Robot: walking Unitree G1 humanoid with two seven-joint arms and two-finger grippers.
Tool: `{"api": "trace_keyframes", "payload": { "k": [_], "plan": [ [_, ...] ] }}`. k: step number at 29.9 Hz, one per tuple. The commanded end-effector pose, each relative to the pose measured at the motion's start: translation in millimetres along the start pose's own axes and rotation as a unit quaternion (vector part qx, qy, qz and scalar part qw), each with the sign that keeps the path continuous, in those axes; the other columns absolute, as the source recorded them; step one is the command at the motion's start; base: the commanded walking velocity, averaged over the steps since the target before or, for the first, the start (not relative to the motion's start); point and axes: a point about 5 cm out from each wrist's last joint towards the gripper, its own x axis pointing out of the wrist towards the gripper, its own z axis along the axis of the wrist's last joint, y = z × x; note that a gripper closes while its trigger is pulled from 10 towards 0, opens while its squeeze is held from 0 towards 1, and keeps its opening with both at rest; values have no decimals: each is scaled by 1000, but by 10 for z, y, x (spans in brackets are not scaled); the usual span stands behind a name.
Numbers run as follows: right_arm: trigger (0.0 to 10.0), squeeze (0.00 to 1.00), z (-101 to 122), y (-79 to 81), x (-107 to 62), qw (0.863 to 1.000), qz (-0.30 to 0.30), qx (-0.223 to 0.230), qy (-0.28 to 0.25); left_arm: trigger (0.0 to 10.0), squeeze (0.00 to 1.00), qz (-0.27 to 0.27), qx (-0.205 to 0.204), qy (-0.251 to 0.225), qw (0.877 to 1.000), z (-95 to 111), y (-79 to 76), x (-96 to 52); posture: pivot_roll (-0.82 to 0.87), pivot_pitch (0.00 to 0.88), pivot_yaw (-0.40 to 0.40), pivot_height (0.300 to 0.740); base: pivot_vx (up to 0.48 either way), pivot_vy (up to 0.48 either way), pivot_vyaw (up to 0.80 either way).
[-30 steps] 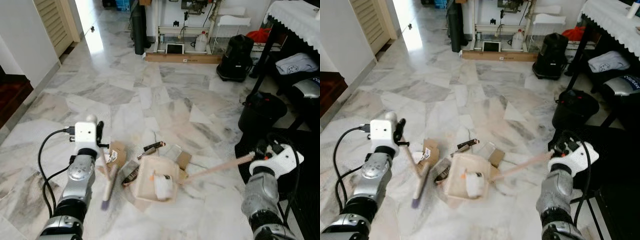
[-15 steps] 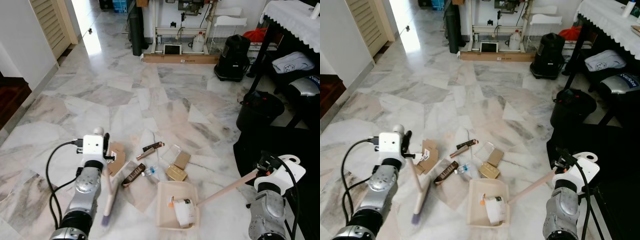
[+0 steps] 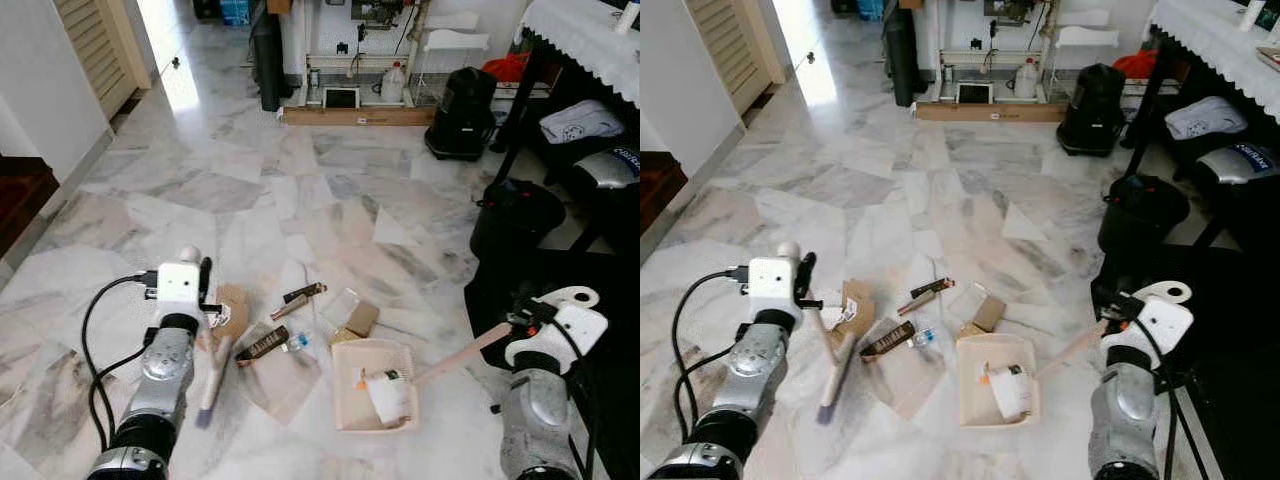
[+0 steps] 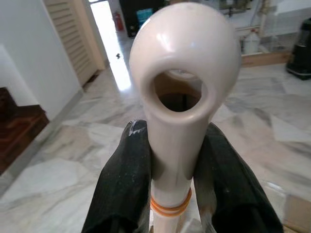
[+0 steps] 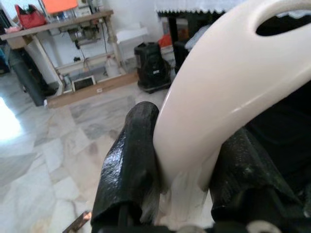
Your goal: Sweep floor
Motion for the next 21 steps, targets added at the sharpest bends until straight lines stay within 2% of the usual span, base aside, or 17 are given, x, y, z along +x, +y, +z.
{"api": "trace_keyframes", "payload": {
  "k": [1, 5, 8, 11, 15, 21],
  "plan": [
    [10000, 0, 104, 39, 28, 1000, 5, 2, -19, 10000, 0, 29, -3, -9, 1000, 0, 95, -15, -111, 0, -7, 740, 0, 0, 0],
    [10000, 0, 127, 3, 32, 1000, 7, -3, -21, 10000, 0, 40, -16, -2, 999, -24, 74, -25, -90, 0, -1, 740, 0, 0, 0],
    [10000, 0, 101, -3, 50, 1000, 11, -17, -15, 10000, 0, 16, -16, -11, 1000, 8, -25, -14, -82, 0, 1, 740, 0, 0, 0],
    [10000, 0, 146, 9, 66, 999, 22, -32, -21, 10000, 0, 16, -25, -12, 999, 15, -80, -18, -77, 0, -9, 740, 0, 0, 0],
    [10000, 0, 216, 27, 90, 998, 32, -38, -29, 10000, 0, 2, -34, -16, 999, 19, -207, -40, -67, 0, -20, 740, 0, 0, 0],
    [10000, 0, 262, 27, 123, 998, 37, -42, -34, 10000, 0, -4, -39, -21, 999, 30, -310, -77, -49, 0, -17, 740, 0, 0, 0]
  ]
}}
